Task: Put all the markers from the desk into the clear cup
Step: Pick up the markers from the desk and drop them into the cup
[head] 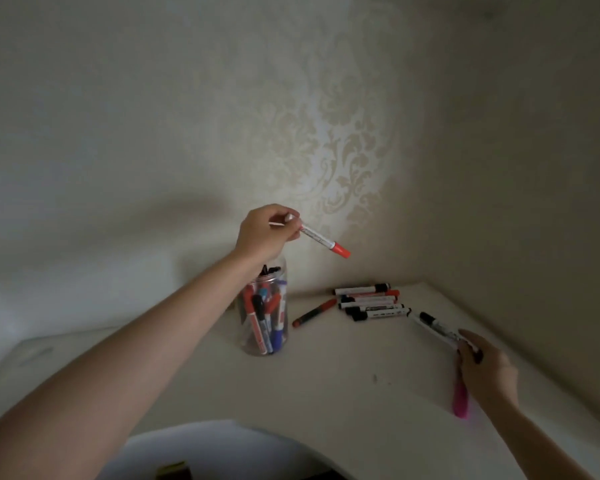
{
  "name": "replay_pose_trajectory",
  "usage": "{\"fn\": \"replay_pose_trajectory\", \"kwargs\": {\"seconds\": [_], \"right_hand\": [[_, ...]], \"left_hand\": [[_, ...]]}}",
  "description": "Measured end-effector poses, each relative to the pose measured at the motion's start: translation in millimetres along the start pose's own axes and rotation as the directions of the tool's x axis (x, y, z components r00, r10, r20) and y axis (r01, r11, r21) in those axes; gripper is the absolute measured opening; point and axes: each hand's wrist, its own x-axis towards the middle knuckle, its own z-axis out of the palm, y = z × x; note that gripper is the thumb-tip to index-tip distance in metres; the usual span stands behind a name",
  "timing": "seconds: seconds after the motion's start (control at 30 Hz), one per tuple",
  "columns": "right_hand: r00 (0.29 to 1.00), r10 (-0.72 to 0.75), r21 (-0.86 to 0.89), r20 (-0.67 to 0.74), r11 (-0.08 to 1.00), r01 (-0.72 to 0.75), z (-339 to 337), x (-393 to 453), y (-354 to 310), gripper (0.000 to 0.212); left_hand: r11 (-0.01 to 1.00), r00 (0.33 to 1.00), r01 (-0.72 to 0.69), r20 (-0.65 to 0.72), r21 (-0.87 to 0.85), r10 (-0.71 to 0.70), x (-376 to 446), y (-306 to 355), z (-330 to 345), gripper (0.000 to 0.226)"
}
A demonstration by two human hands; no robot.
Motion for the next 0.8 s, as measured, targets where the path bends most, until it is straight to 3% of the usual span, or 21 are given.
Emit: {"fn": "replay_pose_trajectory", "kwargs": {"seconds": [0.17,0.4,0.5,0.6,0.8], "right_hand": [[0.997,-0.079,0.080,0.020,0.994,0.077,3,-1,-45,0.027],[0.883,-0.460,0.142,0.090,0.884,0.446,13,-5,-190,0.016],[0.818,-0.553,0.216,0.157,0.827,0.518,27,-5,-234,0.019],[0.751,-0.619,0.158,0.232,0.785,0.599,45,-11,-264,0.021],[0.667,-0.601,-0.006,0.440,0.741,0.672,67,-15,-294,0.019]], "left_hand": [[0.999,1.000,0.002,-0.021,0.034,-0.001,5,-11,-56,0.012],[0.993,0.982,-0.043,-0.178,0.105,0.061,9,-13,-111,0.015],[0.942,0.993,-0.072,-0.069,0.329,0.099,4,-17,-124,0.020],[0.848,0.992,-0.129,0.068,0.515,0.110,-3,-23,-117,0.025],[0.802,0.978,-0.127,0.207,0.584,0.004,0,-33,-91,0.032]]}}
